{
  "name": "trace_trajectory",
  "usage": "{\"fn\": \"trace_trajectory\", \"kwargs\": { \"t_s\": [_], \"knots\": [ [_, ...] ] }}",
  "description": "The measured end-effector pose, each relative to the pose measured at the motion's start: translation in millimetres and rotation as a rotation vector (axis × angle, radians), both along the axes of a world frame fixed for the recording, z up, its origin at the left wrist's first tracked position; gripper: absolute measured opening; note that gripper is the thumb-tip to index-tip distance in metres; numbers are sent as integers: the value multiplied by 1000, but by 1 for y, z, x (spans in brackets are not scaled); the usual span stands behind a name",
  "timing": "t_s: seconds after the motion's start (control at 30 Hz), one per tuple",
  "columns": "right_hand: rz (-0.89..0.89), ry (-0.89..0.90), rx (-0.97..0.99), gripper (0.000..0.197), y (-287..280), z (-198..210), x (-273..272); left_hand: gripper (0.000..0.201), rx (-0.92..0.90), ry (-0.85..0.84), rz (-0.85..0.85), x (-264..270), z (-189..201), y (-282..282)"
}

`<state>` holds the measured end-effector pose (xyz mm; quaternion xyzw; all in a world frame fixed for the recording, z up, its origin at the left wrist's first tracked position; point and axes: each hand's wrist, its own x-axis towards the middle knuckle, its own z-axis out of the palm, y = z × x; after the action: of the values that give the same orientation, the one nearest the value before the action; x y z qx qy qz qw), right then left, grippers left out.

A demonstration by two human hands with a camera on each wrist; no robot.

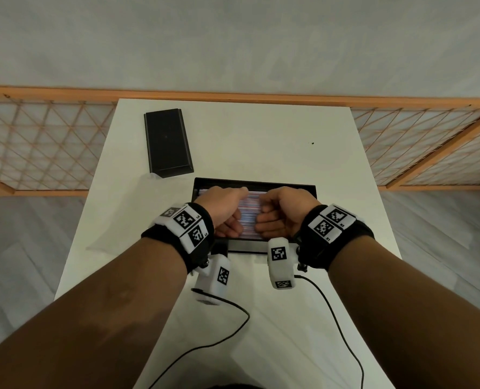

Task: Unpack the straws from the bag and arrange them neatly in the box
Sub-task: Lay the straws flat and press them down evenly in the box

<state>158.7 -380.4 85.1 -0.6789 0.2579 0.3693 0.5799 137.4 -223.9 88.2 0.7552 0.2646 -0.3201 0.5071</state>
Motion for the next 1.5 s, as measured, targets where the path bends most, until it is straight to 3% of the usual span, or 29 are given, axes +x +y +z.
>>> {"fn": "trace_trajectory", "kwargs": {
  "t_s": [0.47, 0.63, 0.77, 1.07, 1.5],
  "knots": [
    [-59, -36, 74, 19, 0, -4, 0, 61, 8, 13, -21, 2, -1, 2],
    [-79, -34, 116, 18, 2, -3, -1, 50, -135, -74, 191, 7, 2, 0],
    [-187, -33, 205, 17, 2, -2, 0, 47, -237, 6, 330, 6, 6, 3],
    [-250, -44, 249, 17, 3, -4, 0, 45, -211, 14, 326, 6, 3, 4],
    [-251, -49, 208, 16, 2, -3, 2, 34, -364, -52, 426, 3, 5, 2]
  ]
}}
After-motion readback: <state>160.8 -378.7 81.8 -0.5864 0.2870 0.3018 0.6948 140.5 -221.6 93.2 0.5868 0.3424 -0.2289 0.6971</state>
